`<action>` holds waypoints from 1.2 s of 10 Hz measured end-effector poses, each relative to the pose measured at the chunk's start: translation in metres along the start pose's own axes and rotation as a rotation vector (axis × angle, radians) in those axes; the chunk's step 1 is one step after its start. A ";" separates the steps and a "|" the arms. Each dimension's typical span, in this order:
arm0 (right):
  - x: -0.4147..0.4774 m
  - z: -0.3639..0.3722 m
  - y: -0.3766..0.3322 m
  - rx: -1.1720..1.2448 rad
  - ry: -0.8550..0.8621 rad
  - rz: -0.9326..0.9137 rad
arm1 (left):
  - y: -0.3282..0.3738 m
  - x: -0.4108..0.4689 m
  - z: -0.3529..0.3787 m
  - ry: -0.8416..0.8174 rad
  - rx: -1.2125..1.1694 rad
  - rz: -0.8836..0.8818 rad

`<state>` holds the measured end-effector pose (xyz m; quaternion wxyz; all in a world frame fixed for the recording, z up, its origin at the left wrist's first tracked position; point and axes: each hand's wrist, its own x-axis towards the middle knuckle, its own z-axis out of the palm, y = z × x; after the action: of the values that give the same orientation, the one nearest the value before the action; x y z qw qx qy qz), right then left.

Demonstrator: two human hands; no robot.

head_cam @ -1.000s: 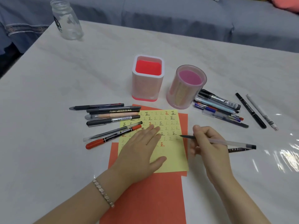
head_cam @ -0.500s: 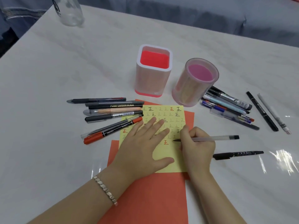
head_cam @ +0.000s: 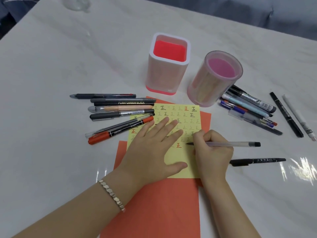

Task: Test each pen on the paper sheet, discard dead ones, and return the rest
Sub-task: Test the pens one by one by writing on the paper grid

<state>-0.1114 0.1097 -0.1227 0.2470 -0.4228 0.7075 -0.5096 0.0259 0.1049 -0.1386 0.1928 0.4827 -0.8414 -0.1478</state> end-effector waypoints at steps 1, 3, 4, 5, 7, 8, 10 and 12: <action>0.000 0.000 0.001 -0.006 0.005 0.000 | 0.000 0.000 0.000 -0.005 0.001 -0.002; 0.000 0.001 0.001 -0.023 0.005 -0.029 | 0.000 0.000 0.000 -0.007 -0.002 -0.006; -0.001 0.001 0.002 -0.021 0.032 -0.017 | 0.001 0.000 -0.001 -0.004 -0.004 -0.006; 0.000 0.001 0.001 -0.010 0.027 -0.011 | 0.001 0.000 -0.001 -0.002 -0.006 -0.008; 0.001 0.000 0.003 0.004 0.007 -0.010 | 0.000 0.000 0.000 -0.001 -0.010 -0.010; 0.001 0.000 0.005 0.003 0.007 -0.025 | 0.001 0.000 -0.001 -0.006 -0.006 -0.012; 0.001 -0.001 0.005 0.004 0.023 -0.028 | 0.001 0.000 -0.001 -0.013 -0.007 -0.014; 0.001 0.000 0.007 0.022 0.016 -0.043 | 0.001 0.000 -0.001 -0.015 -0.007 -0.014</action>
<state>-0.1144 0.1100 -0.1288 0.2347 -0.4311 0.6945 -0.5260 0.0258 0.1053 -0.1371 0.1873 0.4868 -0.8389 -0.1557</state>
